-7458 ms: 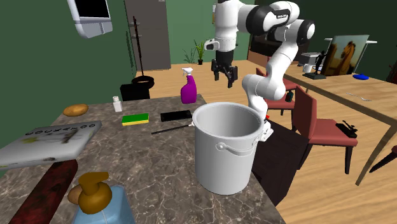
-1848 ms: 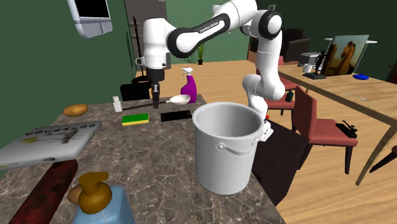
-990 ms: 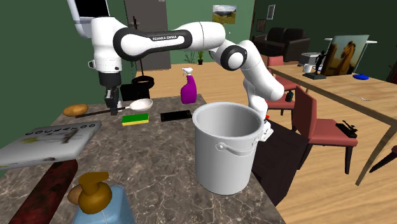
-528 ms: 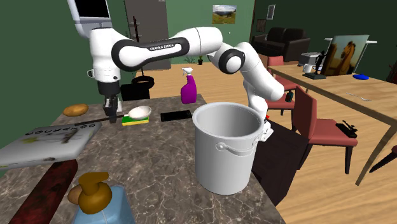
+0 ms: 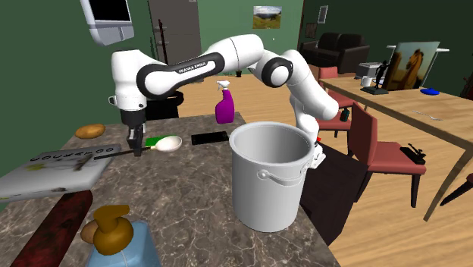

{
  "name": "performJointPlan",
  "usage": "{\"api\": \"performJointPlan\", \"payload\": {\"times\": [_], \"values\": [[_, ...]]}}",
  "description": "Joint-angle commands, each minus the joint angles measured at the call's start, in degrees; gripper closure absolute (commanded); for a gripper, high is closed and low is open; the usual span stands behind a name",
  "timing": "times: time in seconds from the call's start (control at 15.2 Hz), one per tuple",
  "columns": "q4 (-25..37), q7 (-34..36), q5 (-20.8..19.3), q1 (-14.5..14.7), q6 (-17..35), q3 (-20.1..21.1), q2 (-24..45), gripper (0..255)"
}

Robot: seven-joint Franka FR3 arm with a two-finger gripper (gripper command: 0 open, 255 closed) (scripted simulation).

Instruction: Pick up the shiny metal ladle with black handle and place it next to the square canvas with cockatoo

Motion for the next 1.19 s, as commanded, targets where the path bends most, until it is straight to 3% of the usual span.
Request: {"api": "performJointPlan", "payload": {"times": [0.0, 0.73, 1.12], "values": [[-1.06, -0.21, 0.12, 0.03, 1.39, 0.05, 0.31, 255], [-6.81, -1.28, 0.82, 0.30, 8.93, 0.44, 2.19, 255], [-6.80, -1.28, 0.83, 0.31, 8.93, 0.42, 2.20, 255]]}}
